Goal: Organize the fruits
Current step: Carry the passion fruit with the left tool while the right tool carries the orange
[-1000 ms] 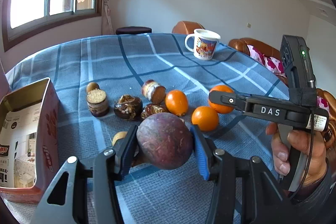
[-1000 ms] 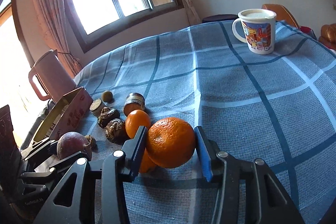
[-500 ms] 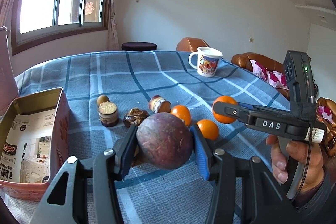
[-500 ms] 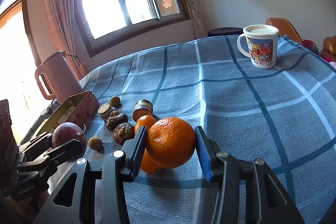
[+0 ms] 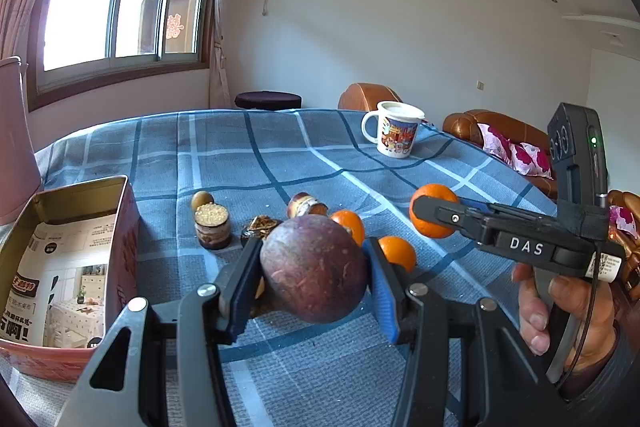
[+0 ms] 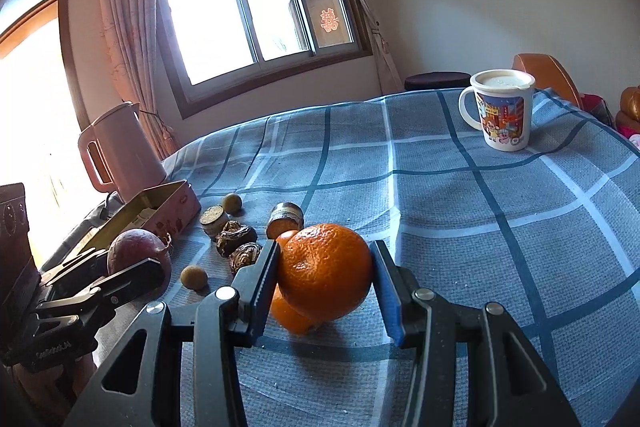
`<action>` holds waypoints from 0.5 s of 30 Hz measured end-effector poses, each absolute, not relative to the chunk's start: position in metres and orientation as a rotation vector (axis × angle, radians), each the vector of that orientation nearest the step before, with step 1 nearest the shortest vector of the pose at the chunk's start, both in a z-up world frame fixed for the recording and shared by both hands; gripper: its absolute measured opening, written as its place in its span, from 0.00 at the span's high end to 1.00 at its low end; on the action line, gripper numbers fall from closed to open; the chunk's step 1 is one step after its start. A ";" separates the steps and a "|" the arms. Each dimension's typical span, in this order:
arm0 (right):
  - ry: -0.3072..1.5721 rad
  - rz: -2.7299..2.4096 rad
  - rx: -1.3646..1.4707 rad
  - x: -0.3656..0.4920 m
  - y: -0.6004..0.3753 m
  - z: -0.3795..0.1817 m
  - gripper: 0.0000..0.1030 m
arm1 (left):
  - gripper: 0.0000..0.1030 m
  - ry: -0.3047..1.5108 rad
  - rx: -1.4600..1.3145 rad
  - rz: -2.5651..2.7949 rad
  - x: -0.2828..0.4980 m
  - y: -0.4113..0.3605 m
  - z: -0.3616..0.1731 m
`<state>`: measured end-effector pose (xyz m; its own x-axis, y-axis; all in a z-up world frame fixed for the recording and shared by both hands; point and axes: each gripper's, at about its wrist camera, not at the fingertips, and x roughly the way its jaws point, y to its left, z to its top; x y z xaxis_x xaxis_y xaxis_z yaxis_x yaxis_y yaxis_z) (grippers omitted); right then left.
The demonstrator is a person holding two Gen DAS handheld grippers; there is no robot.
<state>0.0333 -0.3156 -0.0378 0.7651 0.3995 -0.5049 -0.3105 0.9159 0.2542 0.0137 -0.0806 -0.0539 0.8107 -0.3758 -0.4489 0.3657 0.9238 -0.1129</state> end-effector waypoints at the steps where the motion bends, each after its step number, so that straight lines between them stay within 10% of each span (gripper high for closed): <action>1: 0.580 0.388 0.159 0.032 -0.315 -0.038 0.54 | 0.49 0.481 -0.021 -0.395 0.013 -0.081 -0.054; 15: 0.532 0.408 0.149 0.023 -0.315 -0.034 0.54 | 0.49 0.437 -0.002 -0.394 0.004 -0.083 -0.050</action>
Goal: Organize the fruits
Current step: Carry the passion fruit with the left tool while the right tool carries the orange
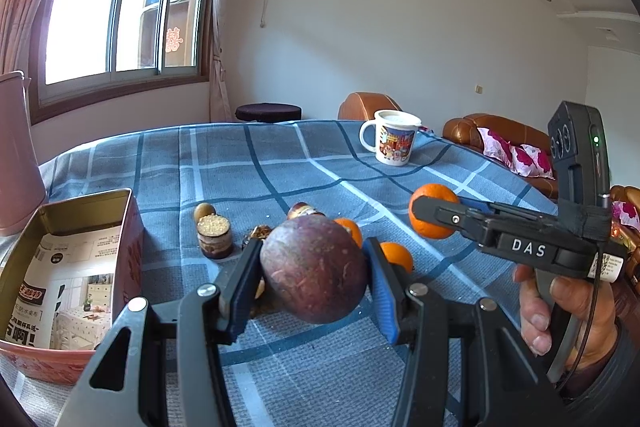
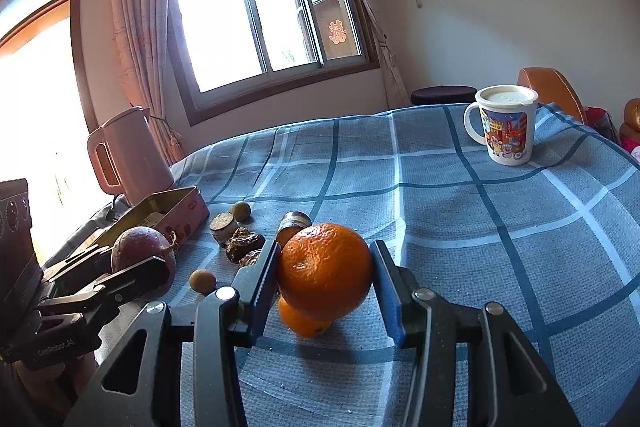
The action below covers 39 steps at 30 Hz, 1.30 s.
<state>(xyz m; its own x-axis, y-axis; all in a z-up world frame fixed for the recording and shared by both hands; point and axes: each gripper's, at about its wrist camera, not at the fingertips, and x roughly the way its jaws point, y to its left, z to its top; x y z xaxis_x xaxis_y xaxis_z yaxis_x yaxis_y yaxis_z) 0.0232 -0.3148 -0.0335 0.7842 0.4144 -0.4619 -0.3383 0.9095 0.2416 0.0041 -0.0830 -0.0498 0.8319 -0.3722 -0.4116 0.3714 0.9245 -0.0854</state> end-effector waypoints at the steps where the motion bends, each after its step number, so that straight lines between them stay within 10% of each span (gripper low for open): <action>1: 0.531 0.408 0.149 0.023 -0.315 -0.033 0.54 | 0.49 0.434 -0.001 -0.393 0.003 -0.083 -0.050; 39: 0.380 0.453 0.124 -0.003 -0.314 -0.022 0.54 | 0.49 0.287 0.025 -0.314 -0.008 -0.078 -0.029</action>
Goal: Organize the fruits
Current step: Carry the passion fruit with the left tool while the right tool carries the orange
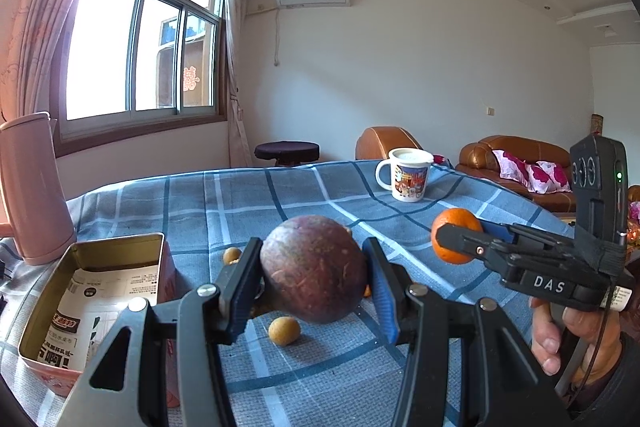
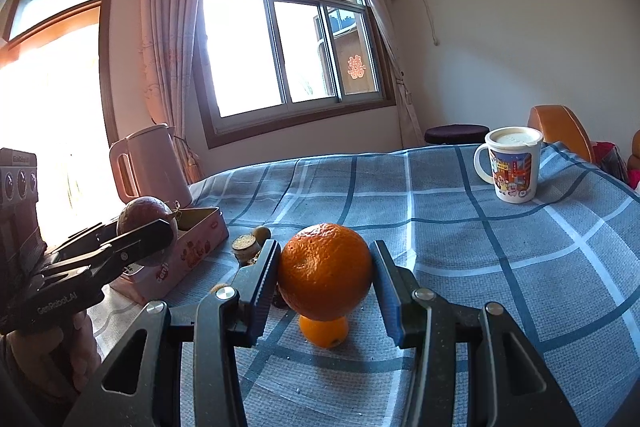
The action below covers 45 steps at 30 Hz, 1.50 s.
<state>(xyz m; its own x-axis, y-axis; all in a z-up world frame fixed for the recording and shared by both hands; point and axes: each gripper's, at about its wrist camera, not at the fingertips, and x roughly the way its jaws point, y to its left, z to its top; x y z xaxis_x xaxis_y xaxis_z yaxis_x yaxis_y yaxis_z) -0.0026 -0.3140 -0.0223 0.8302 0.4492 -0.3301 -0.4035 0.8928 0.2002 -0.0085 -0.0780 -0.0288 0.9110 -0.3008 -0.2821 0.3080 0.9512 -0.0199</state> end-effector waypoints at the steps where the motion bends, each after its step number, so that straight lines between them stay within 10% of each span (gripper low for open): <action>1: 0.378 0.454 0.124 -0.003 -0.314 -0.022 0.54 | 0.49 0.284 0.026 -0.311 -0.009 -0.078 -0.028; 45: 0.269 0.515 -0.003 -0.004 -0.247 0.011 0.54 | 0.49 0.225 0.021 -0.176 -0.005 -0.051 -0.013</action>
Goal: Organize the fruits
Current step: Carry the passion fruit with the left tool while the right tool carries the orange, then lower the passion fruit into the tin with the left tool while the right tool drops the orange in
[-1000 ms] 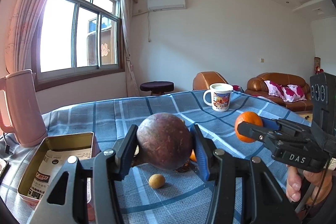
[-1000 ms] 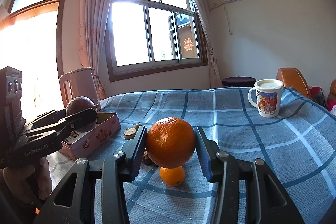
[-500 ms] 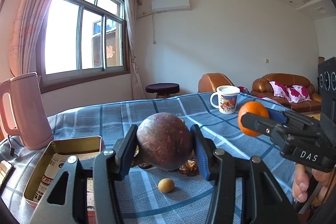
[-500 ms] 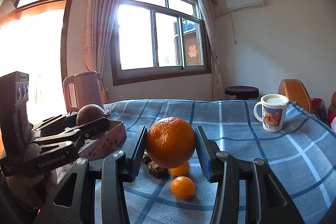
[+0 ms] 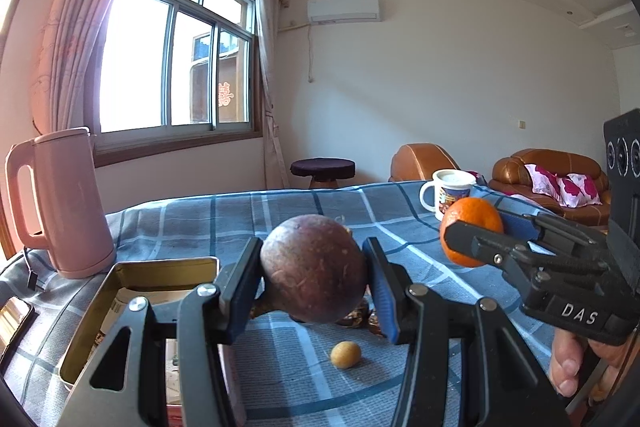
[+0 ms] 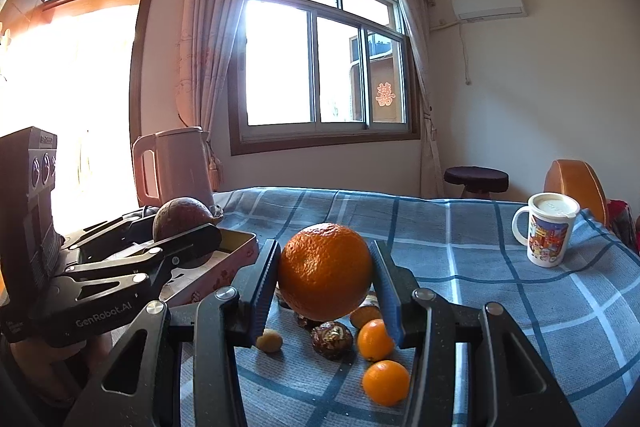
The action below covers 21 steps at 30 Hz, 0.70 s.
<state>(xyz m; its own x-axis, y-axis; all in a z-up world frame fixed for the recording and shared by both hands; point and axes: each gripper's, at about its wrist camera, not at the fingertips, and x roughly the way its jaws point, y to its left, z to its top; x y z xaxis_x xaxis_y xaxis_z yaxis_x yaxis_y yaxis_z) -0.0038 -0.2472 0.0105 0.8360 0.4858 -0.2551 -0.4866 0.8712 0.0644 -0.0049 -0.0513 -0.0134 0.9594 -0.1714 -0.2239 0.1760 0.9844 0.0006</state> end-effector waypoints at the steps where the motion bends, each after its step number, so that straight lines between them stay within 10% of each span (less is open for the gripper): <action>1: 0.271 0.519 -0.004 -0.002 -0.245 0.011 0.54 | 0.49 0.225 0.018 -0.173 -0.005 -0.050 -0.014; 21: 0.303 0.597 -0.074 0.016 -0.187 0.023 0.54 | 0.49 0.272 -0.039 -0.070 0.007 -0.001 -0.016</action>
